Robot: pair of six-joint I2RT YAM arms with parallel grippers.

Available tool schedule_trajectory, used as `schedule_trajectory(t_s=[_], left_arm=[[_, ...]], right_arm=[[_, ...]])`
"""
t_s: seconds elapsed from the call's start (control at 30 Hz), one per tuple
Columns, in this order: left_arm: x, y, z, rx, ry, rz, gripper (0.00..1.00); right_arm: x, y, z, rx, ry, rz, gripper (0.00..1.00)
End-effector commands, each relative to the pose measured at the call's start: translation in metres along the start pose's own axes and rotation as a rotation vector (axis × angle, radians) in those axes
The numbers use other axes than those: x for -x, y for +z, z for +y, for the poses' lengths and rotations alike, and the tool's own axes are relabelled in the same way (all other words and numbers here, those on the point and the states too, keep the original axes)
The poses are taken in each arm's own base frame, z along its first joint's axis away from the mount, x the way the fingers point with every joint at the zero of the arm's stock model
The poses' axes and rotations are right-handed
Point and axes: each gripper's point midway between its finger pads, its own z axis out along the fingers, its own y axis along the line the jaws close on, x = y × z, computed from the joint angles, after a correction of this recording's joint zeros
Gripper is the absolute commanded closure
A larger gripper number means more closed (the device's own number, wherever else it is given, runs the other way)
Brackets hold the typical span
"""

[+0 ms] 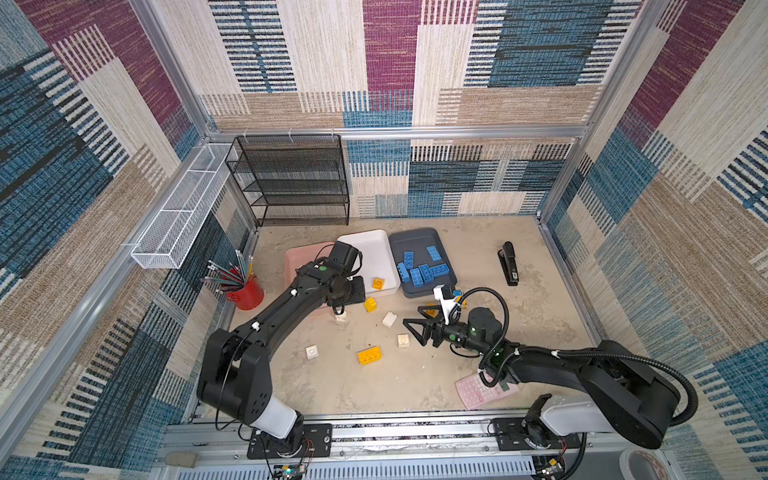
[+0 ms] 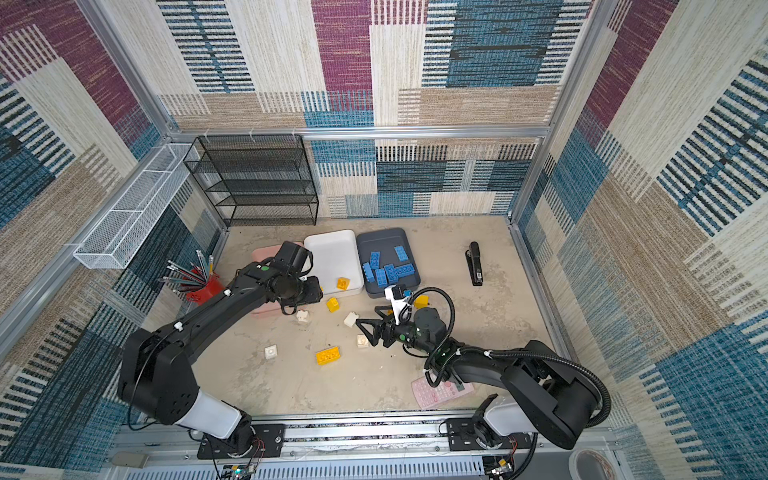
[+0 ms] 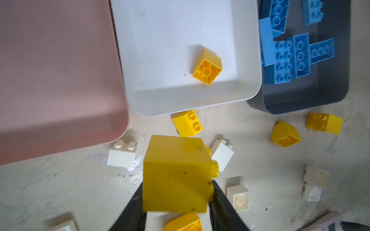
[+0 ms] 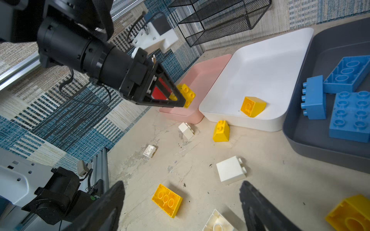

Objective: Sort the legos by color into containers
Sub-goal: 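Carry the yellow brick into the white tray with the left gripper and release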

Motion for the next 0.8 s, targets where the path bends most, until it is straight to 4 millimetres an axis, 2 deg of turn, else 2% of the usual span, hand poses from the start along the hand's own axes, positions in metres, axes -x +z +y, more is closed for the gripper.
schedule_trajectory(t_s=[0.0,0.23,0.5,0.63,0.77], left_arm=[[0.022,0.010,-0.013,-0.007,0.064,0.006,0.59],[0.069,0.052,-0.034,0.010,0.089,0.030,0.59],[0.095,0.097,-0.034,0.045,0.076,0.056,0.52],[0.101,0.107,-0.033,0.062,0.075,0.063,0.43],[0.105,0.103,-0.028,0.080,0.075,0.051,0.36]], right_arm=[[0.005,0.001,0.005,0.024,0.008,-0.020,0.09],[0.002,0.003,0.004,0.029,0.026,-0.013,0.09],[0.001,0.004,0.001,0.004,0.024,-0.003,0.08],[-0.001,0.007,-0.004,-0.018,0.021,0.019,0.08],[-0.003,0.011,-0.006,-0.035,0.020,0.042,0.08]])
